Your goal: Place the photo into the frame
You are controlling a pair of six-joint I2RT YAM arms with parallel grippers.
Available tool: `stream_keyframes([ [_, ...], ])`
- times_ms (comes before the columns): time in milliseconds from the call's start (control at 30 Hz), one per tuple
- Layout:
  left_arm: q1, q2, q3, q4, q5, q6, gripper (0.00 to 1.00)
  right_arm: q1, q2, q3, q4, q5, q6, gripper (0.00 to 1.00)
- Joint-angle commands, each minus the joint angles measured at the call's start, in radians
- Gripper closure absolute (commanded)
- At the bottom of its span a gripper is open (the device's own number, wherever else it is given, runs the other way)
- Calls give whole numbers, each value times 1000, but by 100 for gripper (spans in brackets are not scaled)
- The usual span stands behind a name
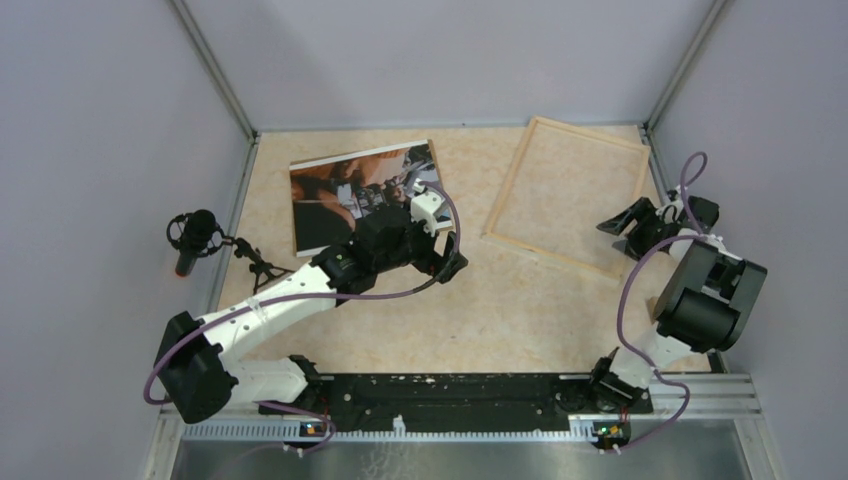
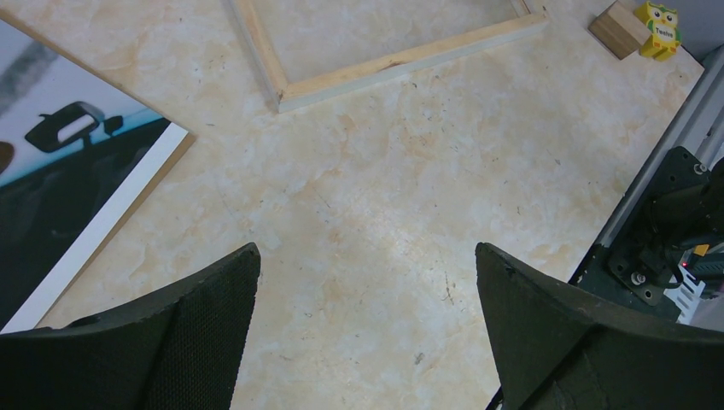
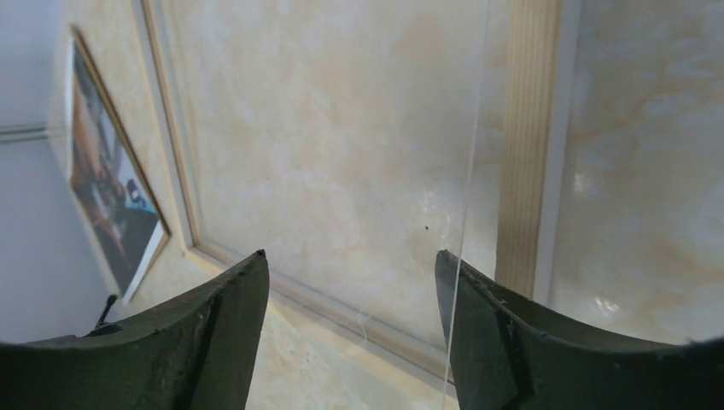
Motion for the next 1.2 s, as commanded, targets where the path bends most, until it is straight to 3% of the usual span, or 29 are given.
stream_keyframes([
  [0, -4, -6, 2, 41, 16, 6, 2, 24, -96, 64, -171, 223, -54, 28],
  [133, -5, -12, 2, 39, 21, 4, 2, 52, -114, 69, -241, 330, -28, 22],
  [200, -4, -16, 2, 36, 22, 4, 2, 66, -114, 69, -272, 376, -29, 13],
  [300, -4, -23, -1, 35, 21, 2, 2, 69, -151, 64, -309, 451, -46, 11],
  [433, -5, -28, -3, 35, 28, 0, 2, 86, -202, 94, -368, 541, -76, 11],
  [800, -3, -21, -8, 41, 4, -2, 2, 96, -115, 160, -172, 440, -18, 25],
  [1000, 20, 143, 74, 50, 8, -102, 2, 96, -36, 218, -163, 484, 5, 23],
  [1167, 25, 378, 273, 76, 50, -218, 2, 96, 33, 226, -153, 544, 37, 19],
])
